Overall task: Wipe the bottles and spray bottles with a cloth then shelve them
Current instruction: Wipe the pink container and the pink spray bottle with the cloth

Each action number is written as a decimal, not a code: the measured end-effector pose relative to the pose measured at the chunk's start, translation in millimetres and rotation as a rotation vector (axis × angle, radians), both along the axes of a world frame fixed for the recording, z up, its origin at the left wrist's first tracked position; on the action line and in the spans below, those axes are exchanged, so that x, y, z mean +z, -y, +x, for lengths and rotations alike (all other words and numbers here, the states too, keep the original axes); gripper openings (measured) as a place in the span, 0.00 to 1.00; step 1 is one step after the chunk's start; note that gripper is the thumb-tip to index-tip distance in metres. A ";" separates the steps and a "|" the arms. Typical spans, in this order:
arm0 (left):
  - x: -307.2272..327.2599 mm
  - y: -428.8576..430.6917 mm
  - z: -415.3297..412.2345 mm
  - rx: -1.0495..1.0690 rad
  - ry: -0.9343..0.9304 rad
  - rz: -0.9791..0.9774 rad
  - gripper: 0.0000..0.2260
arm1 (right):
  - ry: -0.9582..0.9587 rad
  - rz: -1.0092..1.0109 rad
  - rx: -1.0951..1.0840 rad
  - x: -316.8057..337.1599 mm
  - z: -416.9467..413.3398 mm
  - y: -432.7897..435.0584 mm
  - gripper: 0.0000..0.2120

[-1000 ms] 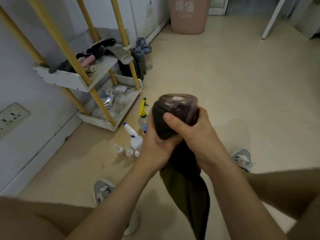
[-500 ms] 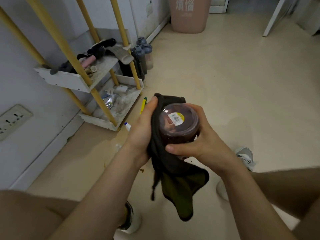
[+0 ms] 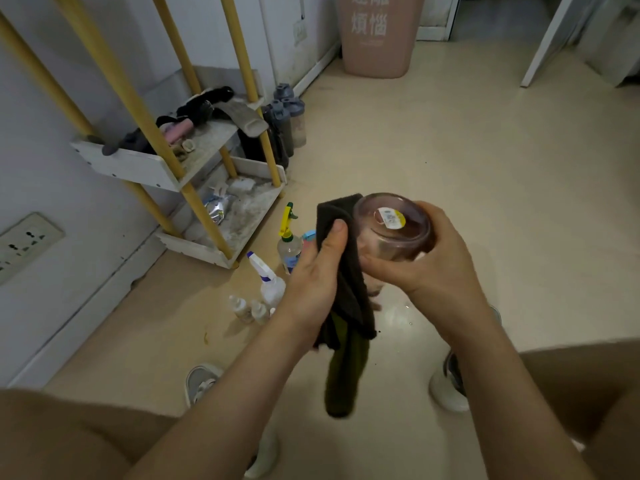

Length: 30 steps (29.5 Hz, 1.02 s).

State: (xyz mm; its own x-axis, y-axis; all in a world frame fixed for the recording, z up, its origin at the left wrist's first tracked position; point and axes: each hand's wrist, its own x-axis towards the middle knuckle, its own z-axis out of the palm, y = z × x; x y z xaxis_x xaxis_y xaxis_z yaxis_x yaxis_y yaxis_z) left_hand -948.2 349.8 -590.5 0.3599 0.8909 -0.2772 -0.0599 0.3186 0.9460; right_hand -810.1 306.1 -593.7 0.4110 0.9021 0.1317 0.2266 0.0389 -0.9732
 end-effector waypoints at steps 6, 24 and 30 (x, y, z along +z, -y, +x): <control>-5.9 -5.9 -0.9 0.054 0.061 -0.101 0.21 | -0.014 0.028 0.214 17.2 -4.3 6.9 0.42; 18.4 -3.9 -13.9 0.089 0.232 0.217 0.07 | -0.602 0.070 0.436 25.5 -9.9 3.6 0.28; 10.8 5.0 -4.0 0.012 0.092 0.135 0.13 | -0.926 -0.065 0.043 0.0 -19.5 -1.7 0.38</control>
State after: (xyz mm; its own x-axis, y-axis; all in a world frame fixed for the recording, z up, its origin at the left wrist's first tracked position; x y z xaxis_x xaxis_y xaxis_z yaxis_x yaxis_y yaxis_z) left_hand -952.2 344.8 -579.7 0.3671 0.9222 -0.1213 -0.1511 0.1878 0.9705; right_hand -829.6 307.8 -593.6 0.2934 0.9129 -0.2839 -0.6420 -0.0319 -0.7660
